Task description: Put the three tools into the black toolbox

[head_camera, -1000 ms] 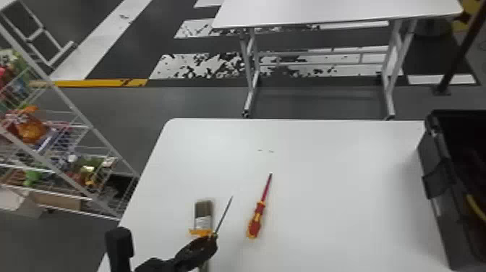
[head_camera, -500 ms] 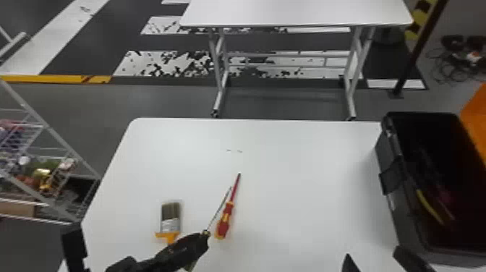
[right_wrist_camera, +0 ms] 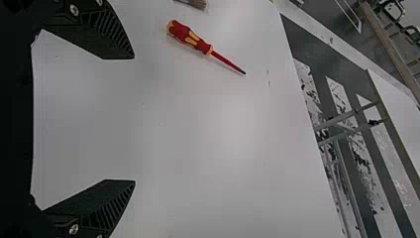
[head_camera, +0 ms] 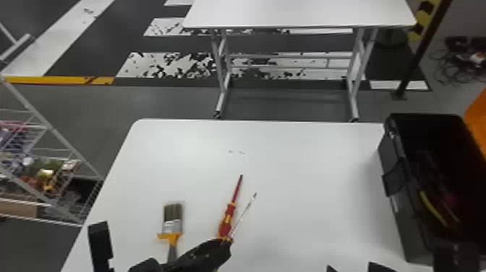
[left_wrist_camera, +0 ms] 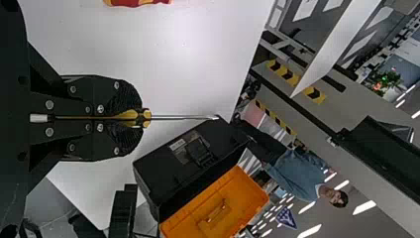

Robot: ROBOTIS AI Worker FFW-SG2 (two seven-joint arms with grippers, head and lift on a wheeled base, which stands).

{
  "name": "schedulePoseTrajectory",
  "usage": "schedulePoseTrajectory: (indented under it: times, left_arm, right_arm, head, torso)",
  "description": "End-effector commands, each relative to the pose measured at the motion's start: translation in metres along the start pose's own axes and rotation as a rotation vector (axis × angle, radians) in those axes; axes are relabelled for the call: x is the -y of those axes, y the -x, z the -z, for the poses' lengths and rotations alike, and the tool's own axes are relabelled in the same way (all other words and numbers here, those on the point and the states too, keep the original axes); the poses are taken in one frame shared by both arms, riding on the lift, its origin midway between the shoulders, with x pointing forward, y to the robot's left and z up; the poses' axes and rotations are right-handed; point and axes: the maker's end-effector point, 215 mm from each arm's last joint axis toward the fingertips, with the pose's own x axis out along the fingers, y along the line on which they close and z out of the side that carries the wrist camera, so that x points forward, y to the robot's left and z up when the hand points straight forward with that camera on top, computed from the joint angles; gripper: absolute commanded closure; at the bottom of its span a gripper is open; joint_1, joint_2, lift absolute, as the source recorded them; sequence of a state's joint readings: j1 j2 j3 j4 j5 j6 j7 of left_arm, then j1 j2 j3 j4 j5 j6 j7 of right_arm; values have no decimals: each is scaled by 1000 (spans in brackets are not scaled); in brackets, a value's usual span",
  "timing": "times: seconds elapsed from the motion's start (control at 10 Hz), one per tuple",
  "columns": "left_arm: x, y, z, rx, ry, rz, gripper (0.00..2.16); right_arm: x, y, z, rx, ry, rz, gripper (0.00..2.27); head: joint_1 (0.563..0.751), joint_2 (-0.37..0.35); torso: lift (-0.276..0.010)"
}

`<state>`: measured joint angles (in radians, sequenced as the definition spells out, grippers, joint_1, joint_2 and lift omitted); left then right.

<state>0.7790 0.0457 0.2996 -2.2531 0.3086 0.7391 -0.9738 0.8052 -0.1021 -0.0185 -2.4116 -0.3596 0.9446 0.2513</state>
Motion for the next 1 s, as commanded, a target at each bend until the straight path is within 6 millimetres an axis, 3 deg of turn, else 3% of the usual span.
schedulePoseTrajectory:
  times: [0.0,0.5,0.9]
  left_arm:
    - [11,-13,7,-22,-18,22,1804]
    - [34,-39,19,-51,-62,64,1804]
    - [56,-57,26,-60,-81,109,1804]
  right_arm:
    - [-16,-1,-2,-38,-23,-40,107]
    - [-80,-6,-22,-69,-64,-174,107]
    - [-114,-19,-36,-48,-41,-223,107]
  head:
    - [695,109]
    - [695,126]
    - [695,161]
  torso:
    - [-51]
    - [-51]
    - [-51]
